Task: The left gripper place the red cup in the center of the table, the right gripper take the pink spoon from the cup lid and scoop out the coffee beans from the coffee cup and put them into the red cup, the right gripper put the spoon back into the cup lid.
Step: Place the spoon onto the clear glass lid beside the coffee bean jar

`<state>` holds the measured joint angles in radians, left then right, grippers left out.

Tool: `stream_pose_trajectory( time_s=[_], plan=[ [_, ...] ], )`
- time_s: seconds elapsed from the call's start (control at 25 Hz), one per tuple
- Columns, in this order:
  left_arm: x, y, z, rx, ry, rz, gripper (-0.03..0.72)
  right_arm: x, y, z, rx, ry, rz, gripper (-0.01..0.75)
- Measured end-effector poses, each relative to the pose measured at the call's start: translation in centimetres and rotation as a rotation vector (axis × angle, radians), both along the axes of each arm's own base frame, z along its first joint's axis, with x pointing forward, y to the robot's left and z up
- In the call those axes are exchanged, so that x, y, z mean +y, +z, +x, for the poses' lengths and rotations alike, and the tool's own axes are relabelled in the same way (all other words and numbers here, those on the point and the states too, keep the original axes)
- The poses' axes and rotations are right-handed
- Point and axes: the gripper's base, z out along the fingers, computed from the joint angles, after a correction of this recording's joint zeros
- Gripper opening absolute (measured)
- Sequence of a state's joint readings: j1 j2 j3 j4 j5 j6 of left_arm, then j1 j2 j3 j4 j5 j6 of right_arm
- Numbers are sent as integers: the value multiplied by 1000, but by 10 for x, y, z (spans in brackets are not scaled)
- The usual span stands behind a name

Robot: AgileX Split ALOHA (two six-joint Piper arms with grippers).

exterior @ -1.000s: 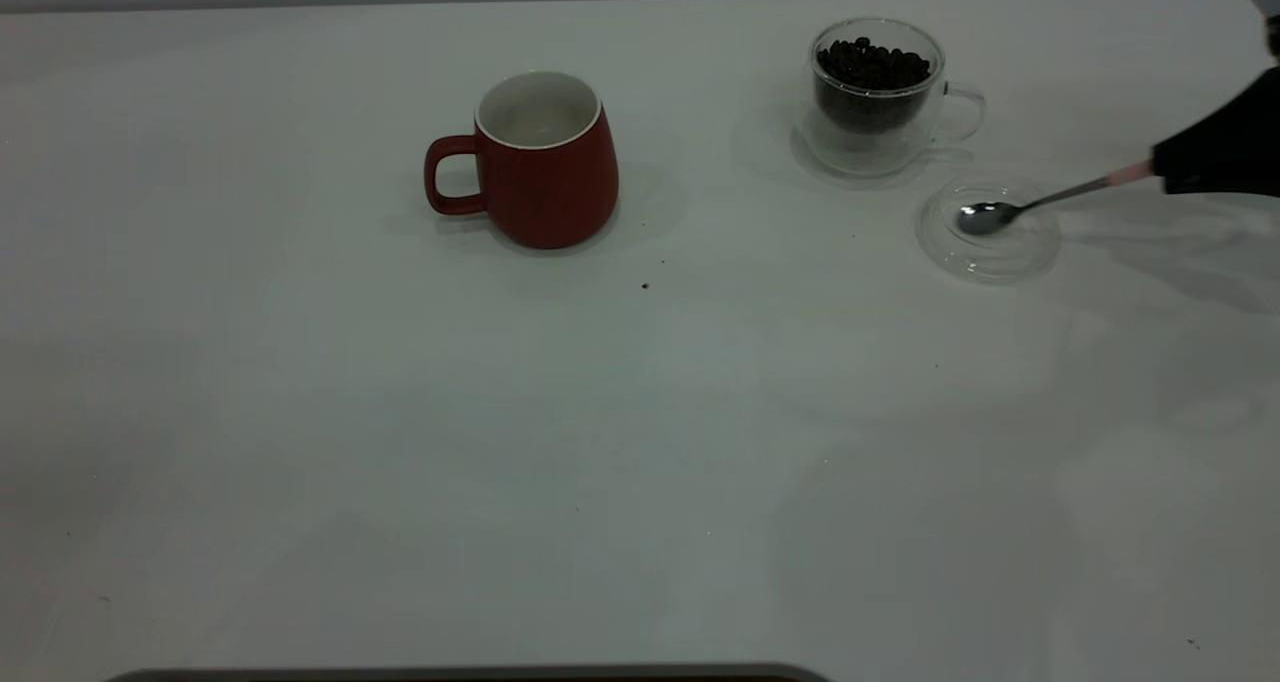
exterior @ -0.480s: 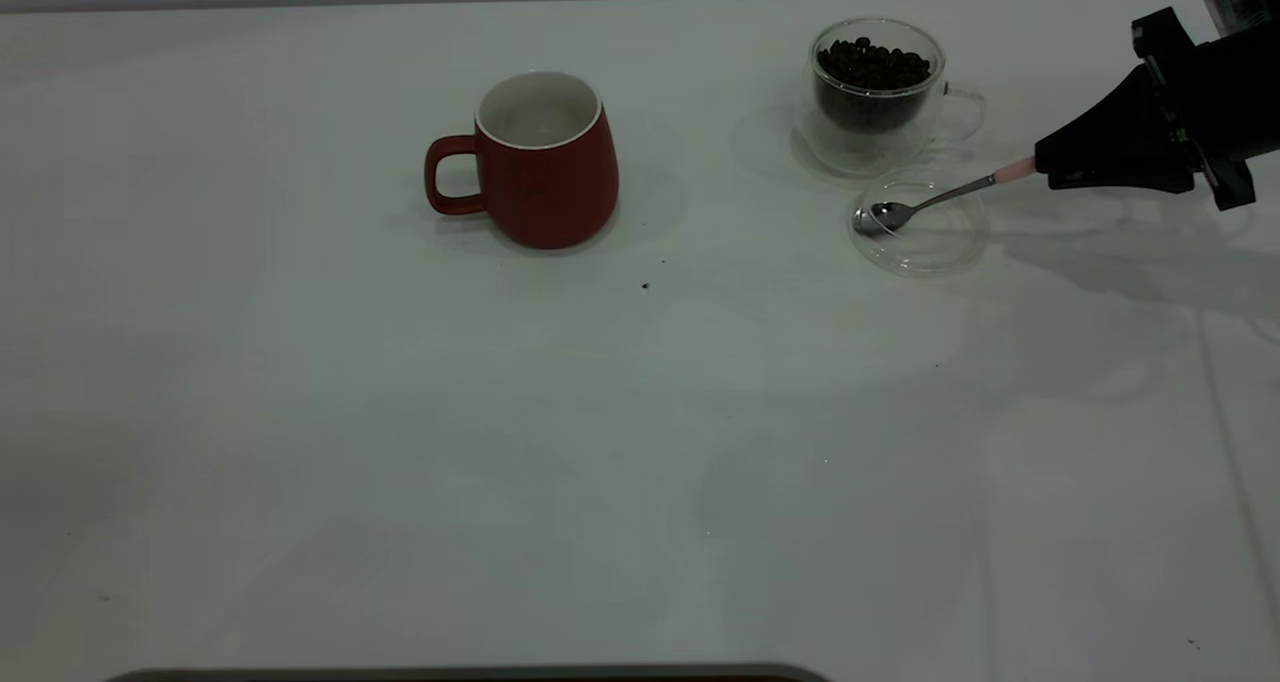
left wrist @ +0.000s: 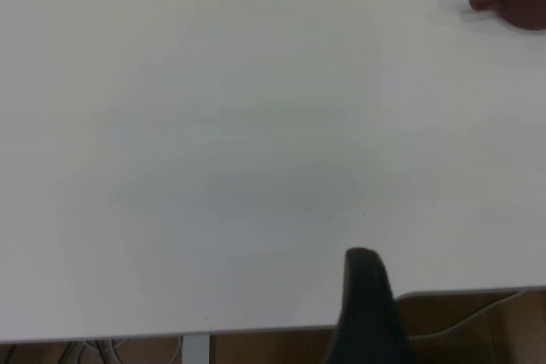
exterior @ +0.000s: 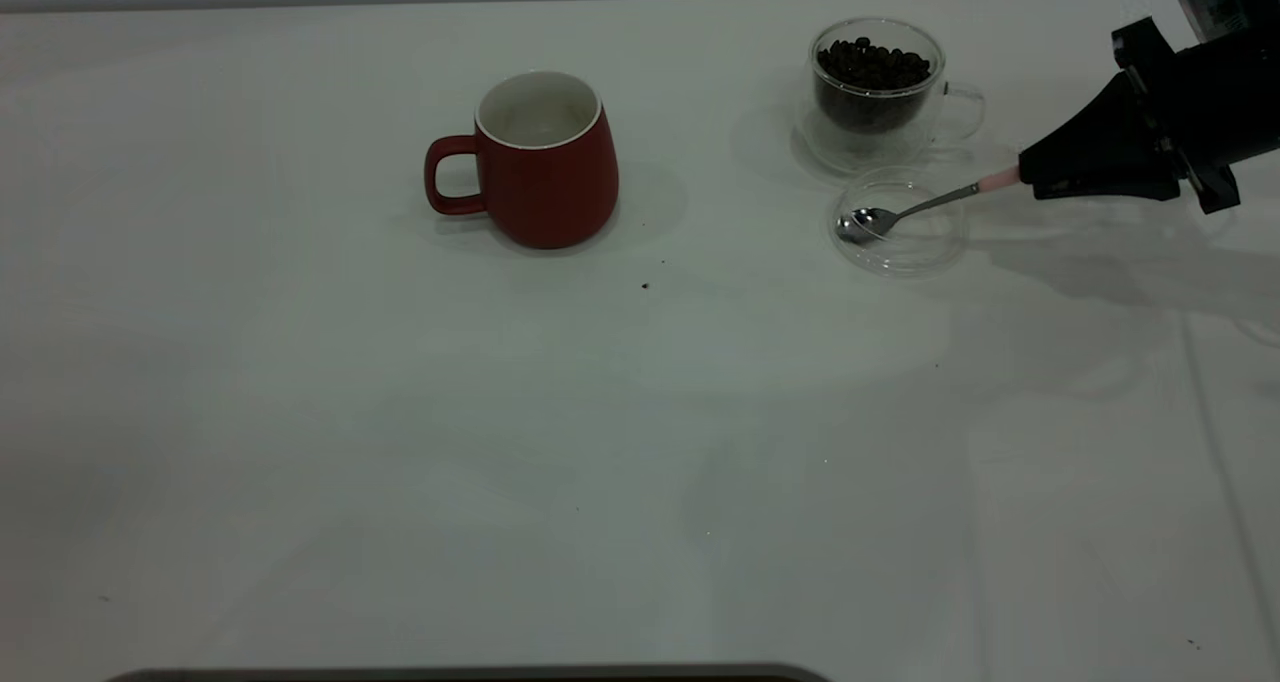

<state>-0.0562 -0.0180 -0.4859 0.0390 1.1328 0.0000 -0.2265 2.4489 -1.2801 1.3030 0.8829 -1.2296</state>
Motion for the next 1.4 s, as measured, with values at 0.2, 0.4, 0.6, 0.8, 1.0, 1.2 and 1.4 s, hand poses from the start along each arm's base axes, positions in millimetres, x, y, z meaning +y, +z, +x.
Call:
stream_pose_trajectory(
  time_s=[0.2, 0.4, 0.6, 0.8, 1.0, 1.2, 1.4],
  plan=[
    [0, 0, 0, 0, 0, 0, 586, 0, -1, -1, 2, 17, -10, 237],
    [0, 0, 0, 0, 0, 0, 586, 0, -1, -1, 2, 18, -10, 354],
    [0, 0, 0, 0, 0, 0, 586, -1, -2, -2, 2, 33, -32, 440],
    [0, 0, 0, 0, 0, 0, 586, -5, -6, -1, -3, 21, -93, 537],
    [0, 0, 0, 0, 0, 0, 586, -9, -8, 1, -32, 22, -146, 593],
    [0, 0, 0, 0, 0, 0, 586, -15, -7, 12, -141, -58, -208, 588],
    [0, 0, 0, 0, 0, 0, 586, -17, -1, 22, -243, -140, -209, 587]
  ],
)
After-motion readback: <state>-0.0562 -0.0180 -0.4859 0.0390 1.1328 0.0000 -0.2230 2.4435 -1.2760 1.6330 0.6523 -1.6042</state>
